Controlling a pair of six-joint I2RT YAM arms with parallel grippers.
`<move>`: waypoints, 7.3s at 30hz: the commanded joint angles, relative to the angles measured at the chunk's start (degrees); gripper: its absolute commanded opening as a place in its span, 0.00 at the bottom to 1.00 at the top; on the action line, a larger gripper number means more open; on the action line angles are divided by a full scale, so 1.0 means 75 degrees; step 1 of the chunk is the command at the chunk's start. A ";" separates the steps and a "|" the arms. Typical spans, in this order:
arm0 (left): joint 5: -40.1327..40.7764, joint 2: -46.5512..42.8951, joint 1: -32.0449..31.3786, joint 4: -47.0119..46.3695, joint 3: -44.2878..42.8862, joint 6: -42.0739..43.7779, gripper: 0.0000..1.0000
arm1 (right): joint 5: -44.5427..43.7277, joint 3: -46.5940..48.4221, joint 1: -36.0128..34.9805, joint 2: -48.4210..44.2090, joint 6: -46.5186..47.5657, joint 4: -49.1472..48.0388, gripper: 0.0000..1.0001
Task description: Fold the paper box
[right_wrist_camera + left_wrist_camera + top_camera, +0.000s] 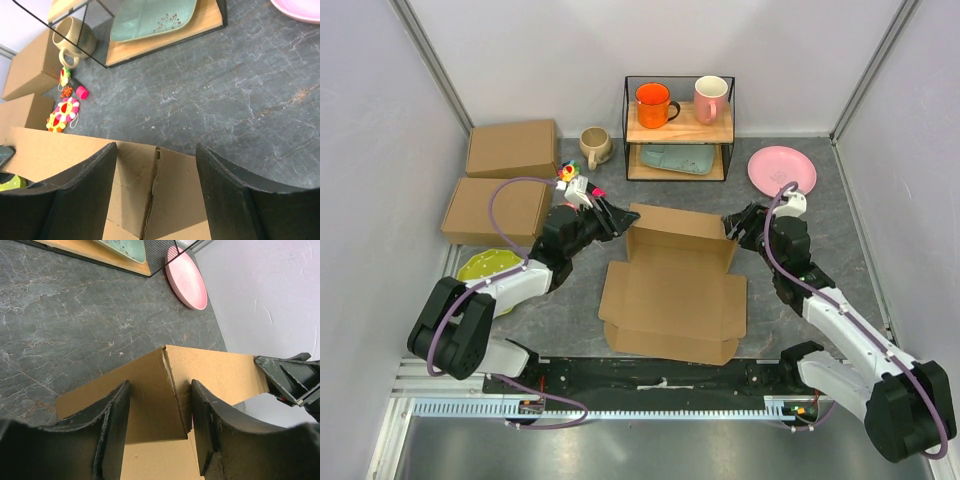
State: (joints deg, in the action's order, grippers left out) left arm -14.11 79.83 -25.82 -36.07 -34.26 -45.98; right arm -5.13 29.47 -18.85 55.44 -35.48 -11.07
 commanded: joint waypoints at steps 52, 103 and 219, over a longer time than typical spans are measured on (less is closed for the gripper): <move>0.1389 -0.1914 -0.0037 0.1411 0.0034 0.0423 0.70 | -0.0160 0.0276 0.0017 -0.0606 0.0360 0.1452 0.79; 0.3416 -0.7480 -0.0072 0.6919 0.0959 0.0634 0.71 | -0.9594 0.4004 -0.7050 0.4806 0.8633 0.2286 0.84; 0.5385 -0.1365 0.0407 0.9252 -0.2462 -0.2166 0.77 | -0.1532 0.2422 -0.3873 -0.0981 0.0208 0.4066 0.75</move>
State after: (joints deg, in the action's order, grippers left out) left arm 23.03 66.87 -24.03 31.57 -48.51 -53.15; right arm -18.26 48.01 -47.79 50.02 -36.64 22.61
